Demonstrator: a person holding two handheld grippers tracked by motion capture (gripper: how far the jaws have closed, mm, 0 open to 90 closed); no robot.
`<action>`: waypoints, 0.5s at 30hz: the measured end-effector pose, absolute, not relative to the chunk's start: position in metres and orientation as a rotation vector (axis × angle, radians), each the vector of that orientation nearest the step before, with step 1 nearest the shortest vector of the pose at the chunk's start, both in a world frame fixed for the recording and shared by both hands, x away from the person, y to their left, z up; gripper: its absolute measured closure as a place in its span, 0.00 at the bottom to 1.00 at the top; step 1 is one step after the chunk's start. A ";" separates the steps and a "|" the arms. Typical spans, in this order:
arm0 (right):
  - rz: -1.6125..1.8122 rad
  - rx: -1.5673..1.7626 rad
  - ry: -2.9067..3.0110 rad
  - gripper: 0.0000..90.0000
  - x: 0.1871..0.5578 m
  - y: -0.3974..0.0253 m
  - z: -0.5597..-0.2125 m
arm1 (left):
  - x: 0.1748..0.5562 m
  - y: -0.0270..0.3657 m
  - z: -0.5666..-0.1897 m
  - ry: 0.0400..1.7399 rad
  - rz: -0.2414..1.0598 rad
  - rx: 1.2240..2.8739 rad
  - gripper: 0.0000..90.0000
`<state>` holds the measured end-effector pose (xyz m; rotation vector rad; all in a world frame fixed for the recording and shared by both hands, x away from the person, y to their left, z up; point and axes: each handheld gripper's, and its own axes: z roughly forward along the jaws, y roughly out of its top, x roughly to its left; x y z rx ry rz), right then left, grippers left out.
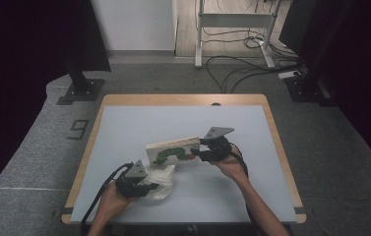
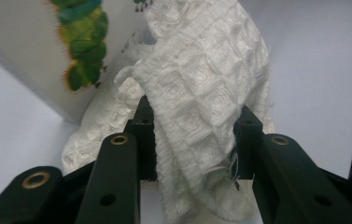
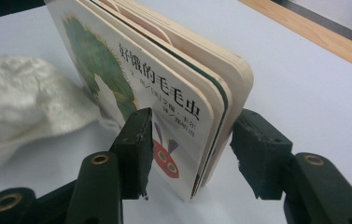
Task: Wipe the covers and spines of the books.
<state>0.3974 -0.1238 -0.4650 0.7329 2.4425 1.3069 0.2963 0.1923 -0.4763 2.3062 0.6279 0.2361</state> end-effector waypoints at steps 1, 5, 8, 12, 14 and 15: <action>1.308 0.733 2.442 0.53 0.397 -0.124 -0.465 | 0.296 0.195 -0.474 0.634 0.241 2.302 0.69; 1.312 0.734 2.444 0.53 0.397 -0.125 -0.465 | 0.294 0.206 -0.469 0.659 0.254 2.295 0.70; 1.309 0.728 2.444 0.53 0.397 -0.124 -0.465 | 0.292 0.216 -0.465 0.684 0.260 2.288 0.70; 1.309 0.730 2.444 0.53 0.397 -0.124 -0.465 | 0.289 0.229 -0.462 0.717 0.275 2.285 0.69; 1.309 0.732 2.443 0.53 0.397 -0.125 -0.465 | 0.287 0.235 -0.460 0.741 0.285 2.279 0.69; 1.310 0.733 2.442 0.53 0.397 -0.125 -0.465 | 0.287 0.239 -0.459 0.751 0.290 2.277 0.69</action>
